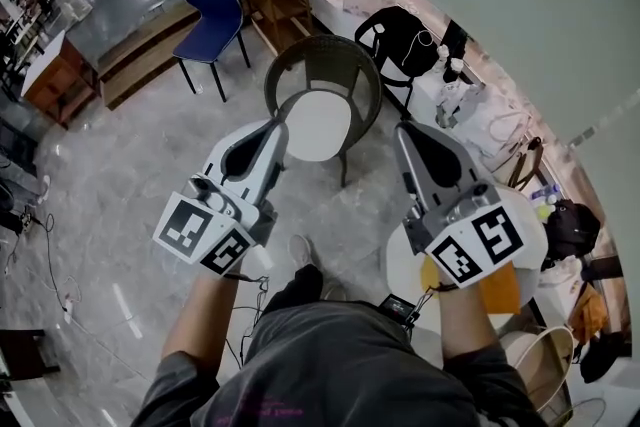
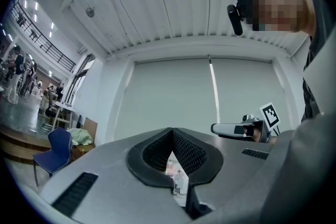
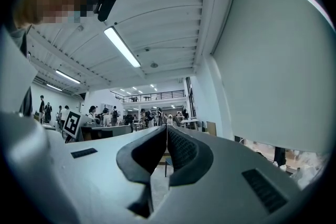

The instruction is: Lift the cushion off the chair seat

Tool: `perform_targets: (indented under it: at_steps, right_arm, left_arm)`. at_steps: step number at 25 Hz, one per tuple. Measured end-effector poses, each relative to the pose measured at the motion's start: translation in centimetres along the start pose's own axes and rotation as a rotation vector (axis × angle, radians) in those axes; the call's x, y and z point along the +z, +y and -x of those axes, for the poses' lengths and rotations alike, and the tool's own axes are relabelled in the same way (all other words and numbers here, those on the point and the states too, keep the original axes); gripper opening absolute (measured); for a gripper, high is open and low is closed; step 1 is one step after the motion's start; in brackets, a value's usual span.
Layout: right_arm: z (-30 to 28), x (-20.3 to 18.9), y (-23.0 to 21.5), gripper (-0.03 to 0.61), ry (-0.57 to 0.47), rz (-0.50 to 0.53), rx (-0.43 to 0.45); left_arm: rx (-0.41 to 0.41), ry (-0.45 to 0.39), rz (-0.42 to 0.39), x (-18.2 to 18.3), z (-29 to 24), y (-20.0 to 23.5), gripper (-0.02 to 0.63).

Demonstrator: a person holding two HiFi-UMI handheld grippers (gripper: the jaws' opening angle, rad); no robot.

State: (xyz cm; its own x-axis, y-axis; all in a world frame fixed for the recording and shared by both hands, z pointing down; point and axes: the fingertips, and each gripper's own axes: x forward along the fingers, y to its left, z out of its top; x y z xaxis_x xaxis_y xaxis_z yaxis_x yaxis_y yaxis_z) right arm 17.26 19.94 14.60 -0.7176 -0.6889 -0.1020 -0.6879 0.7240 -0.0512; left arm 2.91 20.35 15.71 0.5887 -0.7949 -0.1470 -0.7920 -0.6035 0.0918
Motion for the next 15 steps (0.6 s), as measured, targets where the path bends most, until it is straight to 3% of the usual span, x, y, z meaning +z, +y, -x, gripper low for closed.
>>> perform_targets:
  at_steps: [15]
  right_arm:
    - [-14.4, -5.7, -5.9, 0.014, 0.089, -0.061, -0.059]
  left_arm:
    - [-0.010, 0.066, 0.098, -4.5, -6.6, 15.2, 0.009]
